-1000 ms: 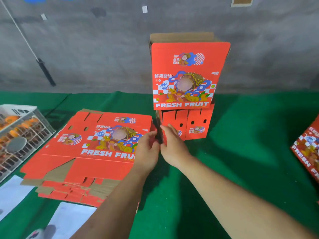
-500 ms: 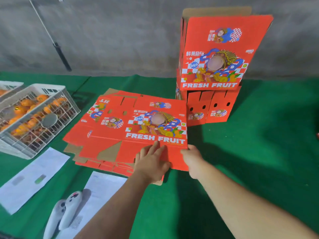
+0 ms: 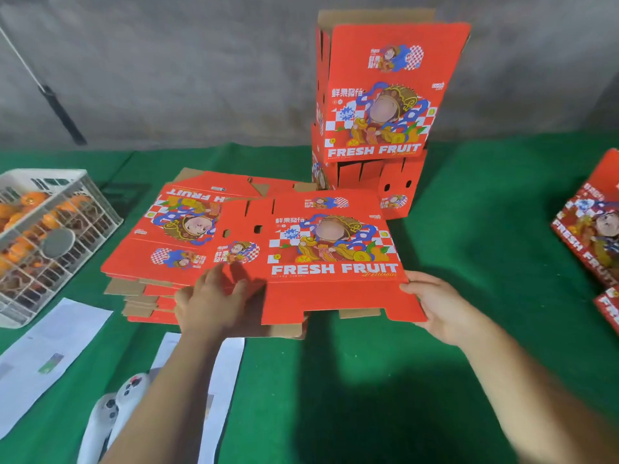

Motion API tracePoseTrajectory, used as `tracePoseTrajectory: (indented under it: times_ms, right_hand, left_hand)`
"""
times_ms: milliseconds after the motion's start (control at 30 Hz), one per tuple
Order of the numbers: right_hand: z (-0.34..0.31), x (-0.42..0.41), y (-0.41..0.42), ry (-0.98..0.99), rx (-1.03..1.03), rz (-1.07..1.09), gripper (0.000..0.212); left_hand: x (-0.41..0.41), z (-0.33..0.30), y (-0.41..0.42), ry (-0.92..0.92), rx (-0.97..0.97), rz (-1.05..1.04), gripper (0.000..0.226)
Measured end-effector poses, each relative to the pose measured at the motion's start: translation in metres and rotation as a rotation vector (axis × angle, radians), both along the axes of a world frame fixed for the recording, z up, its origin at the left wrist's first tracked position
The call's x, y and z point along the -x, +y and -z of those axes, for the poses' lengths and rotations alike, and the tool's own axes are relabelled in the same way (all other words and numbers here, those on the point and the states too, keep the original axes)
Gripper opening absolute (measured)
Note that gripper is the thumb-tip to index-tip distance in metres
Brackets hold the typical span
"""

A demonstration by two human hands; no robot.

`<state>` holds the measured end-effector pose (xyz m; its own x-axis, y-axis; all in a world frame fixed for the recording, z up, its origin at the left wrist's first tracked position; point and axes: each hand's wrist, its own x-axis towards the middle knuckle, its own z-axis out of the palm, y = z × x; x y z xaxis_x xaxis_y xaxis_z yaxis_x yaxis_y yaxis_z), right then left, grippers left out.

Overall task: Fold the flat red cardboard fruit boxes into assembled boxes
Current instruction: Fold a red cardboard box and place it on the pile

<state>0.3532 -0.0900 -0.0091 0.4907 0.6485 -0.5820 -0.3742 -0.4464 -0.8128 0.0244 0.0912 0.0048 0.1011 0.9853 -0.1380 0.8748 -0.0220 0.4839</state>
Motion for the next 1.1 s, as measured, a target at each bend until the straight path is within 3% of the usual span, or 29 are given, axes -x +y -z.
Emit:
tracePoseTrajectory:
  times_ms: [67, 200, 333, 467, 567, 667, 833, 867, 967, 1100]
  right_hand:
    - [-0.007, -0.011, -0.023, 0.024, -0.048, 0.076, 0.035]
    - [-0.011, -0.019, -0.062, 0.043, -0.064, 0.115, 0.037]
    - [-0.014, -0.017, -0.086, -0.066, -0.013, 0.087, 0.029]
    - [-0.017, -0.012, -0.103, -0.142, -0.038, -0.062, 0.024]
    - [-0.014, -0.007, -0.103, -0.16, -0.003, -0.012, 0.023]
    - [-0.012, -0.006, -0.103, -0.236, 0.095, 0.017, 0.027]
    - [-0.023, -0.014, -0.107, -0.423, 0.185, 0.028, 0.041]
    - [-0.027, -0.017, -0.107, -0.466, 0.179, 0.04, 0.044]
    - [-0.034, -0.024, -0.104, -0.57, 0.141, 0.066, 0.053]
    - [-0.031, -0.025, -0.099, -0.609, 0.027, 0.074, 0.075]
  left_hand:
    - [0.003, -0.003, -0.008, -0.021, 0.047, -0.005, 0.07]
    - [0.001, 0.0, -0.033, -0.433, 0.128, 0.055, 0.062]
    - [-0.022, -0.005, -0.056, -0.665, 0.229, 0.07, 0.051]
    - [-0.047, -0.011, -0.073, -0.755, 0.312, 0.229, 0.066]
    - [-0.07, -0.015, -0.093, -0.697, 0.412, 0.38, 0.098]
    - [-0.088, -0.014, -0.104, -0.747, 0.349, 0.413, 0.081]
    - [-0.105, -0.024, -0.103, -0.898, 0.4, 0.391, 0.116]
    - [-0.11, -0.026, -0.103, -0.969, 0.418, 0.395, 0.116]
    - [-0.125, -0.027, -0.104, -1.1, 0.369, 0.392, 0.09]
    - [-0.153, -0.025, -0.103, -1.094, 0.314, 0.454, 0.102]
